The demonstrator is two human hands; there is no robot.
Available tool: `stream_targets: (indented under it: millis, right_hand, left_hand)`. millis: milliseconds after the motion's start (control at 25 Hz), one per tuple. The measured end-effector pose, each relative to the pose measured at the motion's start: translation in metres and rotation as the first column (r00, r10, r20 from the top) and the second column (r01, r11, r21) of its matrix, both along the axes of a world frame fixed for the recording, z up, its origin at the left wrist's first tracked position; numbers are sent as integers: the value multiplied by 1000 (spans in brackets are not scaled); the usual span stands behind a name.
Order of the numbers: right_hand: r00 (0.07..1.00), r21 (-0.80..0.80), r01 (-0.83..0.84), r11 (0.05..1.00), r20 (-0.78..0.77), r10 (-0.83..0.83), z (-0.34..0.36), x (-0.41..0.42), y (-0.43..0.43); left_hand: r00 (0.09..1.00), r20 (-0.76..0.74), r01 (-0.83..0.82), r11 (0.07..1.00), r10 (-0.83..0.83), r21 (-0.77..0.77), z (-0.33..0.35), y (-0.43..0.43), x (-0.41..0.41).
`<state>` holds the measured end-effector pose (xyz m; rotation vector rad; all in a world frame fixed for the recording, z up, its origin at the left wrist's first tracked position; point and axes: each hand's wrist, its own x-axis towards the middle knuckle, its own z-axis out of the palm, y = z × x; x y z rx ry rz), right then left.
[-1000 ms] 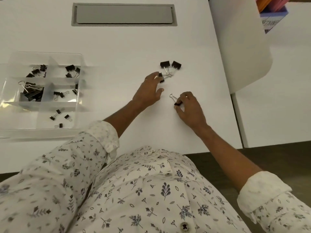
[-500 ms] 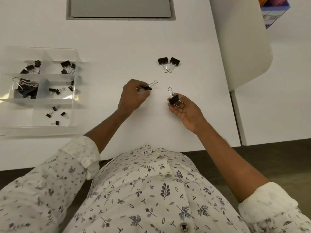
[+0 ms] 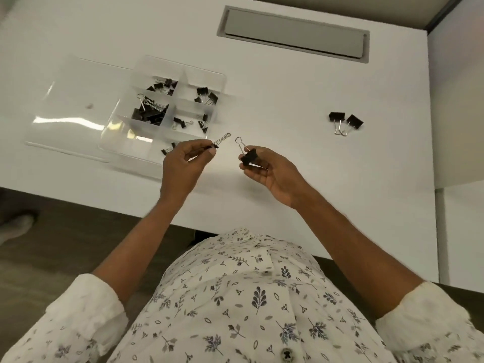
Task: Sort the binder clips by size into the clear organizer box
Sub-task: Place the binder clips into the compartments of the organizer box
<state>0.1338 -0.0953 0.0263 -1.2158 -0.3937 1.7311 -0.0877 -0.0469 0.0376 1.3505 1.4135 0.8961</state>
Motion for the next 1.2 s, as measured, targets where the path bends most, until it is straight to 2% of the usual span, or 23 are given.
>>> stream_targets:
  millis: [160, 320, 560, 840, 960, 1200]
  right_hand:
    - [991, 24, -128, 991, 39, 127, 17, -81, 36]
    - [980, 42, -181, 983, 90, 176, 27, -149, 74]
    - [943, 91, -257, 962, 243, 228, 27, -212, 111]
    - [909, 158, -189, 969, 402, 112, 14, -195, 103]
    - [899, 194, -137, 971, 437, 40, 9, -171, 91]
    - [821, 259, -45, 965, 560, -111, 8, -104, 57]
  left_hand:
    - [992, -40, -115, 991, 118, 74, 6, 13, -75]
    - [971, -98, -202, 969, 217, 143, 3, 40, -130]
    - [968, -191, -126, 971, 165, 202, -12, 76, -172]
    - [970, -203, -94, 975, 135, 202, -24, 77, -175]
    - [979, -179, -49, 967, 96, 250, -28, 72, -158]
    - [973, -224, 137, 920, -55, 367, -20, 62, -85]
